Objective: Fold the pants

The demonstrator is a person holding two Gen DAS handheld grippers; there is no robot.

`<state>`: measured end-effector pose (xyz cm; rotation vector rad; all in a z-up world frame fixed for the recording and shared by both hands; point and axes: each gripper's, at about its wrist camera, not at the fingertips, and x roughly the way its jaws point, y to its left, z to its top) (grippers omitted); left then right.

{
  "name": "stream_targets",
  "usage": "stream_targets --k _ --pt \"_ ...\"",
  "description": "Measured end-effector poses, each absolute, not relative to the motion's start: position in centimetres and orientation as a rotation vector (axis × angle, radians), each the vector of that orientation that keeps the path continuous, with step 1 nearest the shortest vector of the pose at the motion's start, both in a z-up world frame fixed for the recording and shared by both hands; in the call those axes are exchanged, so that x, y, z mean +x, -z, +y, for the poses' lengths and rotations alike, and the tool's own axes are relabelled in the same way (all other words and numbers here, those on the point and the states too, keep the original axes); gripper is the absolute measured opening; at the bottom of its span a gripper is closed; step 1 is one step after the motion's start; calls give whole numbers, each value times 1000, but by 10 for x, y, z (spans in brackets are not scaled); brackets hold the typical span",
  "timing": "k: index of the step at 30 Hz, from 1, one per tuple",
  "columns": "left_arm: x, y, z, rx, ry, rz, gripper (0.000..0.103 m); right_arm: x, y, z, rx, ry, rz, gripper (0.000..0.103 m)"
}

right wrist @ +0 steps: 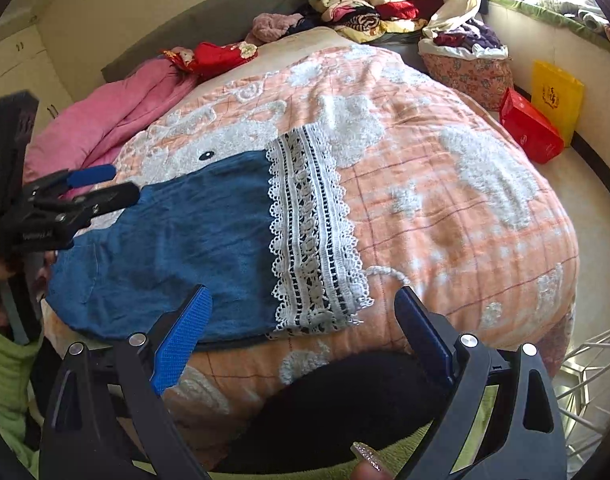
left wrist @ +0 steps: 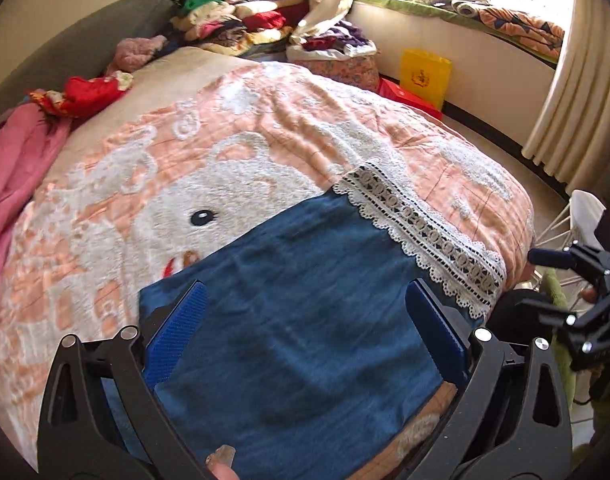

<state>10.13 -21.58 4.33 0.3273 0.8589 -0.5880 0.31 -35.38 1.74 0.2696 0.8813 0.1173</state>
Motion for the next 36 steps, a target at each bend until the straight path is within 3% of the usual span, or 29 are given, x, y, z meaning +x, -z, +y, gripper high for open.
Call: stream_targets --k 19,20,21,22,24,26,28,29,32,36 --pt "191 3 -282 393 695 974 93 34 24 -359 405 -93 980 91" --pt "195 7 -286 389 705 981 93 36 25 -358 404 -99 982 85" --pt "199 11 -288 384 707 986 93 36 25 -358 401 -105 977 69" --pt "203 15 -291 376 711 993 93 36 25 -357 402 -118 972 64" --pt "208 22 -294 348 740 1008 86 36 25 -356 401 -127 971 62" --pt "211 29 -297 322 796 1029 64 39 26 -357 413 -142 967 62" --pt "209 34 -301 345 808 1032 57 43 27 -357 430 -171 957 55" --pt "206 35 -304 364 819 1024 48 46 27 -356 435 -182 957 50" --pt "201 33 -309 377 845 1010 38 54 32 -354 465 -225 969 39" --pt "201 37 -311 377 846 1007 33 57 33 -357 498 -235 963 33"
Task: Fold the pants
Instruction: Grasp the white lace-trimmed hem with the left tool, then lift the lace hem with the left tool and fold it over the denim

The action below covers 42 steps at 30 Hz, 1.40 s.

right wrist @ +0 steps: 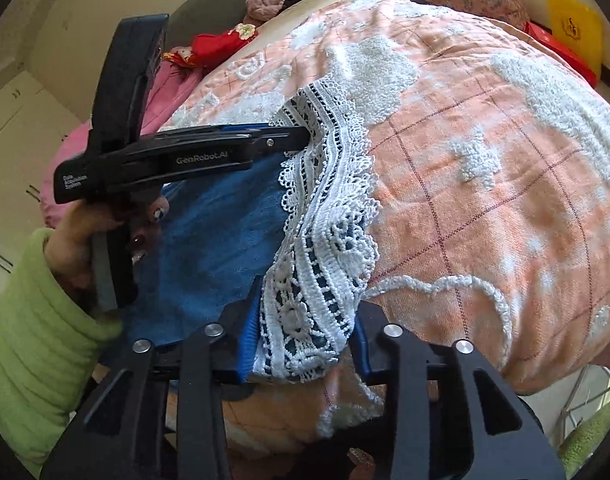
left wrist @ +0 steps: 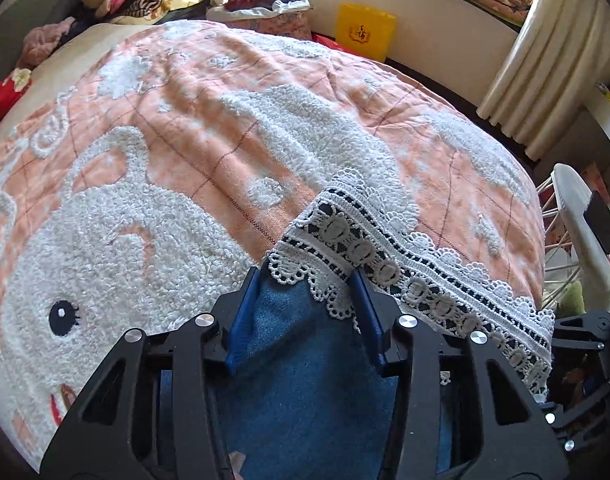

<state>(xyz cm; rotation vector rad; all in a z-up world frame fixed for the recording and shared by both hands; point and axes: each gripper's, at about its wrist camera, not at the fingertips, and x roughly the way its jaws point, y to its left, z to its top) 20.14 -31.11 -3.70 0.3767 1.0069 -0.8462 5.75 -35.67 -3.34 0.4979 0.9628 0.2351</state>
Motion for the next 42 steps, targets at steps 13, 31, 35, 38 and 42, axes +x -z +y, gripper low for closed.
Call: stream_targets --k 13,31,35,38,42 --pt "182 -1 -280 284 874 886 9 32 -5 -348 486 -375 794 25" --pt "170 5 -77 -74 602 905 15 55 -8 -175 137 -648 913 25" --pt "156 6 -36 -214 533 887 19 47 -1 -146 46 -665 929 29" --pt "142 -2 1 -320 476 846 19 34 -2 -123 -40 -699 910 40" --pt "131 -9 39 -418 416 833 26 18 10 -85 -156 -796 923 59"
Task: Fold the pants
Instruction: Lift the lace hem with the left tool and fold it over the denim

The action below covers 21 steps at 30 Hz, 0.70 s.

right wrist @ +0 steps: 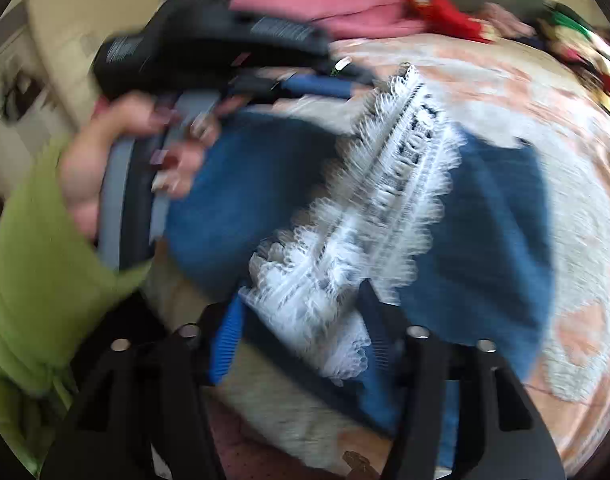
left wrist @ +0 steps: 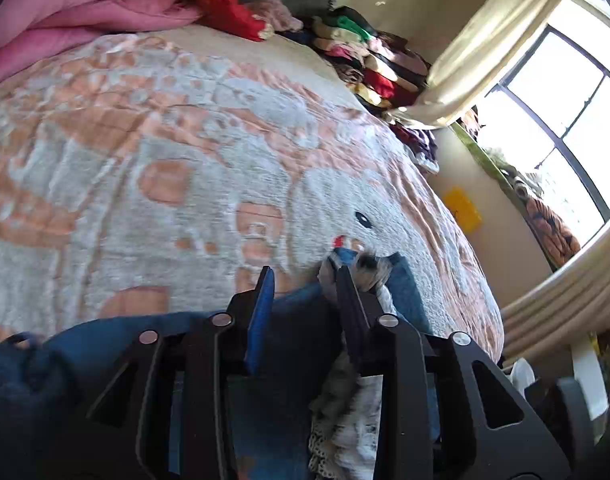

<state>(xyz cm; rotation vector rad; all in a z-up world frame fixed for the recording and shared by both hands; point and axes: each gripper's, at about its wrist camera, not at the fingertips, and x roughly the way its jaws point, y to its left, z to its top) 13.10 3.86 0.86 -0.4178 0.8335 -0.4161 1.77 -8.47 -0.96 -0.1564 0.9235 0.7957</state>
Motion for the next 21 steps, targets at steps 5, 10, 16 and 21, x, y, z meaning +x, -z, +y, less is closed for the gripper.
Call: stream_targets --k 5,10,16,21 --pt "124 -11 52 -498 457 836 32 -12 2 -68 -247 -885 867 68" --pt "133 -5 35 -598 561 863 44 1 -21 -111 -105 -805 816 68" --pt "153 10 15 -599 568 924 60 50 -22 -166 40 -552 831 68" --pt "159 13 -4 -544 553 954 11 93 -21 -202 89 -412 857 68"
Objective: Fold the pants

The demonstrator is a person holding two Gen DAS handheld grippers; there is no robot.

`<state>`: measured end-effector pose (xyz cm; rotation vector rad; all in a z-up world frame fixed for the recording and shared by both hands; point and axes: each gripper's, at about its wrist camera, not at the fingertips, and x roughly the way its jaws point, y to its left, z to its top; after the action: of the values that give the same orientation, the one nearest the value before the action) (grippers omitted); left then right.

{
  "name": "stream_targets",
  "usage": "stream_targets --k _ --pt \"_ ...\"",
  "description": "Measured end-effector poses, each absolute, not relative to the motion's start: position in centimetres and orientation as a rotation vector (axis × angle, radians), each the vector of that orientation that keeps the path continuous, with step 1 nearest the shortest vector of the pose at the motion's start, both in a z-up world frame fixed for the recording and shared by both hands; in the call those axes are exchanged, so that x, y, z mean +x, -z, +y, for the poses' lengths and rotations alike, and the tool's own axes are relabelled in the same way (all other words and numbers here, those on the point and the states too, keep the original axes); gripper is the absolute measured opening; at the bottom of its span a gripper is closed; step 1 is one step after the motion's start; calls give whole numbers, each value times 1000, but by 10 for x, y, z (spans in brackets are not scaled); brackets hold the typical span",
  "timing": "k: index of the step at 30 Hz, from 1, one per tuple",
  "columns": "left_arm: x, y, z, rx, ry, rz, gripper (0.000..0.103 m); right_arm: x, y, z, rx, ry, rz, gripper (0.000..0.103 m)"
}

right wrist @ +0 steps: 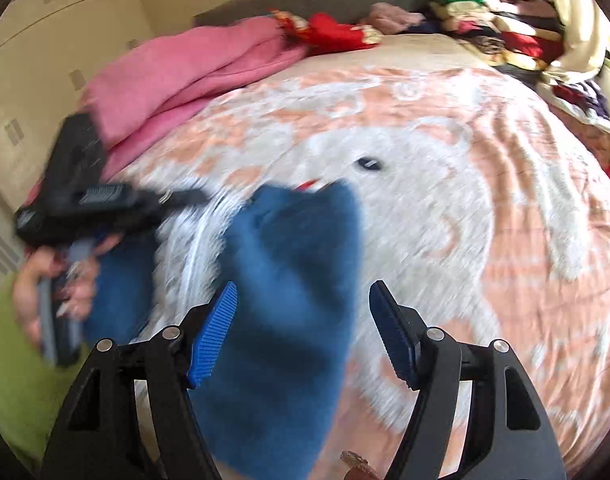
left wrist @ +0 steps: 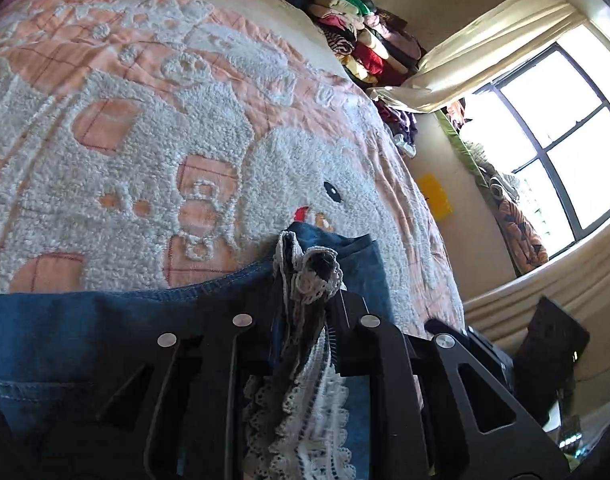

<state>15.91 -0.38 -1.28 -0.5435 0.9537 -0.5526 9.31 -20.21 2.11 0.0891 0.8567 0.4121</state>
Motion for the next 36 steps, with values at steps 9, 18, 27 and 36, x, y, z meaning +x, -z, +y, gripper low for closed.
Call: stream_targets --k 9,18,27,36 --pt "153 6 6 -433 543 915 13 182 8 -176 -104 -285 878 65" --pt "167 33 8 -373 412 982 30 205 34 -182 -133 -221 898 66" --pt "132 -5 24 -380 394 899 43 143 -16 -205 -9 -326 792 68" --pt "94 -34 27 -332 367 855 70 79 -32 -218 46 -422 758 69"
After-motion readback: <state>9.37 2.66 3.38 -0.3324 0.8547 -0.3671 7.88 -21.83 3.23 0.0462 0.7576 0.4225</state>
